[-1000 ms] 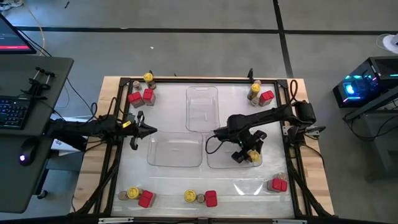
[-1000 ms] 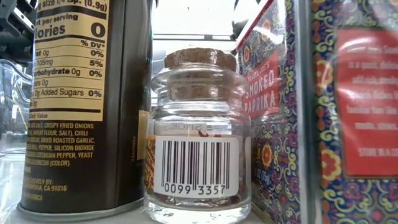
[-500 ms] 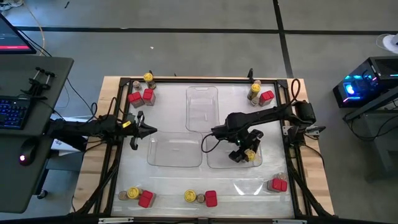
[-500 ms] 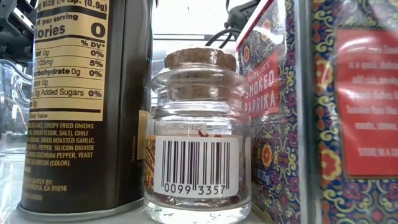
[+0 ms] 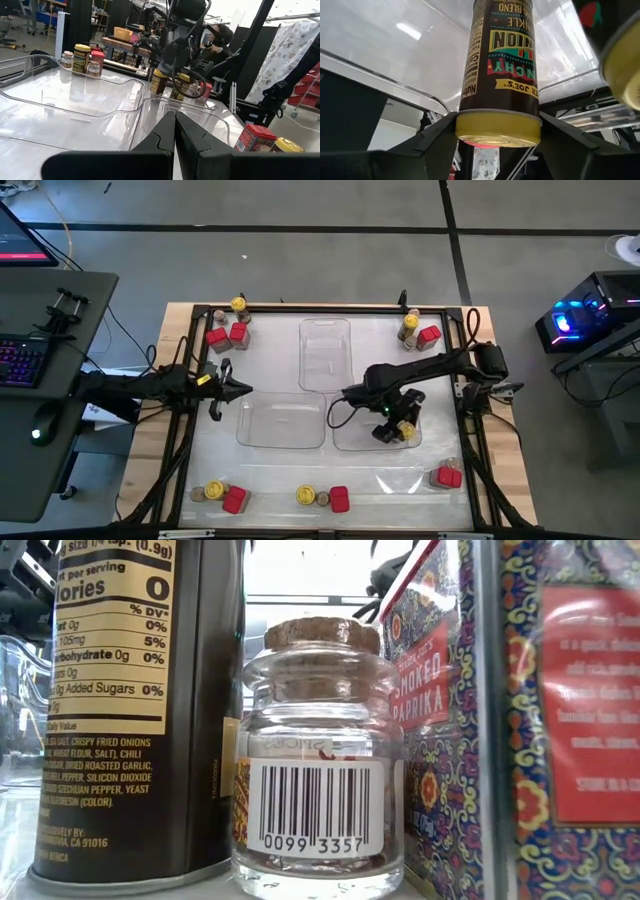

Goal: Sort spices by type
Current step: Put the yellow seasoning bottle into the bottom right transparent bin

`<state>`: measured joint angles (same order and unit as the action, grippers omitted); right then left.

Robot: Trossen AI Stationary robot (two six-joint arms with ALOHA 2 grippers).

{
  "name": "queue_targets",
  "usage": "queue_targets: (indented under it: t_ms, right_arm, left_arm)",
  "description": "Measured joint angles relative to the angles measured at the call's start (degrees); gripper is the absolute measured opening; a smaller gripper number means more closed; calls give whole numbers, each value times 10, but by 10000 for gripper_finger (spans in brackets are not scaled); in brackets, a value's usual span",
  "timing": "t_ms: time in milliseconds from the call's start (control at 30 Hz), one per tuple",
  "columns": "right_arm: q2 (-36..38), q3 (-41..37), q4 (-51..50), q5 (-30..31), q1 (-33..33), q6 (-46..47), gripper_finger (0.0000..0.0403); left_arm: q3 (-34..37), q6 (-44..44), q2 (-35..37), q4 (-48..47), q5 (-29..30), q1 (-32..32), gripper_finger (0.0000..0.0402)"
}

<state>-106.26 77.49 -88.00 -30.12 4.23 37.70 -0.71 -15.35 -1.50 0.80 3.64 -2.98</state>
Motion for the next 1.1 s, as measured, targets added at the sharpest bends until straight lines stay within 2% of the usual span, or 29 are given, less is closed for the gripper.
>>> queue_targets:
  t_ms: [200, 1100]
  right_arm:
    - [0, 0, 8, 8, 3, -29, 252]
    - [0, 0, 5, 14, 3, -2, 253]
  left_arm:
    - [0, 0, 0, 0, 0, 0, 0]
    - [0, 0, 0, 0, 0, 0, 0]
